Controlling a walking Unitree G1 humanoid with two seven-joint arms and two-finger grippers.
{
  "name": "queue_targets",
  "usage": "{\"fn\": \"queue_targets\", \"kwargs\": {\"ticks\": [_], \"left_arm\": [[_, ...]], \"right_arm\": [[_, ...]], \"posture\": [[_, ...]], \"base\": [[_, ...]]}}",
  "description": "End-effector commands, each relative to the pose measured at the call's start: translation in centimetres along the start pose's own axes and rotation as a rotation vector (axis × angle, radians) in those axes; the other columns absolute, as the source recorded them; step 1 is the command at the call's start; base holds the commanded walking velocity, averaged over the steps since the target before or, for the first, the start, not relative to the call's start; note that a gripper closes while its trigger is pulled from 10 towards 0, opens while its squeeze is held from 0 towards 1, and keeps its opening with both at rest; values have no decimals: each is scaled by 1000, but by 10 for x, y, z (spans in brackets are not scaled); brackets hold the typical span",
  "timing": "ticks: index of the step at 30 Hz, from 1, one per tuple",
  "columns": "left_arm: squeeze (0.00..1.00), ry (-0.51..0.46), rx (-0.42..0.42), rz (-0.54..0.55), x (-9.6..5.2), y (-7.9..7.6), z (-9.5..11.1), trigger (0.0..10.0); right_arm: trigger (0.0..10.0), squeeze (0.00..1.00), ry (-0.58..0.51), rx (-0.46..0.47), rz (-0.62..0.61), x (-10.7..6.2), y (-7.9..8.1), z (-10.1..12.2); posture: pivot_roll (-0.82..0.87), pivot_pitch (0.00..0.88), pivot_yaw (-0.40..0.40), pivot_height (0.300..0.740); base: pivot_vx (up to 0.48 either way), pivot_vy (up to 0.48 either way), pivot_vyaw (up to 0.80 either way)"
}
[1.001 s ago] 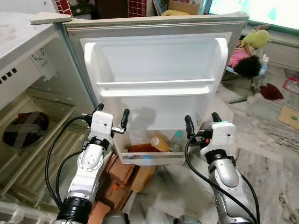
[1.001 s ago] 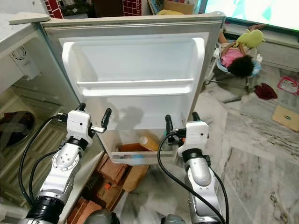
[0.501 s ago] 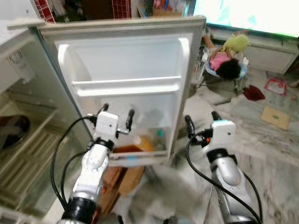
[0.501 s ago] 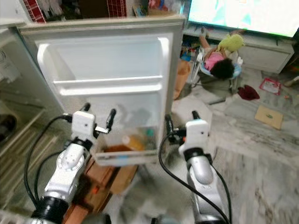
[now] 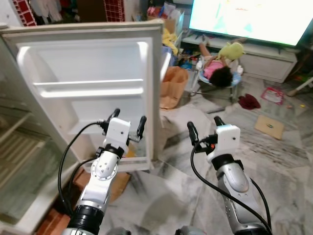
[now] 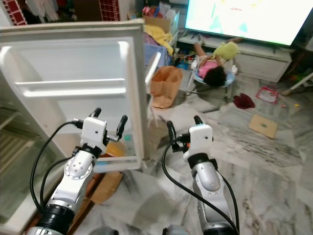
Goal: Restocking fridge
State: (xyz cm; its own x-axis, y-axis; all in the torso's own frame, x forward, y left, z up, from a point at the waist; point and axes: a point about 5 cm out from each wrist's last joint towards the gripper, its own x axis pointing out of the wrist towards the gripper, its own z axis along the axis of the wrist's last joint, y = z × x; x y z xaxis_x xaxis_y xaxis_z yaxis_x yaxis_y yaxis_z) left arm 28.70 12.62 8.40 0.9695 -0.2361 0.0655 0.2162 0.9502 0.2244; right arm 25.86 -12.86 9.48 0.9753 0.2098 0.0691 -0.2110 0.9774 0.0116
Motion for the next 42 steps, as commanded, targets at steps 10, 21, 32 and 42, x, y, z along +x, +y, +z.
{"fn": "queue_targets", "kwargs": {"ticks": [10,21,32,42], "left_arm": [[0,15,19,40,3,2,-2,10000],[0,42,40,57,6,3,-7,10000],[0,94,5,189,-1,17,-17,10000],[0,119,-77,198,-34,25,-28,10000]], "right_arm": [[10000,0,-34,-8,62,4,1,5],[10000,0,-39,-31,75,2,-6,5],[10000,0,-34,-43,76,-2,-7,2],[10000,0,39,-23,-107,-23,-29,-13]], "posture": [[-32,0,5,740],[-44,0,5,740],[-31,0,-5,740],[-38,0,9,740]], "base": [[0,-311,526],[0,-384,702],[0,-193,680],[0,0,252]]}}
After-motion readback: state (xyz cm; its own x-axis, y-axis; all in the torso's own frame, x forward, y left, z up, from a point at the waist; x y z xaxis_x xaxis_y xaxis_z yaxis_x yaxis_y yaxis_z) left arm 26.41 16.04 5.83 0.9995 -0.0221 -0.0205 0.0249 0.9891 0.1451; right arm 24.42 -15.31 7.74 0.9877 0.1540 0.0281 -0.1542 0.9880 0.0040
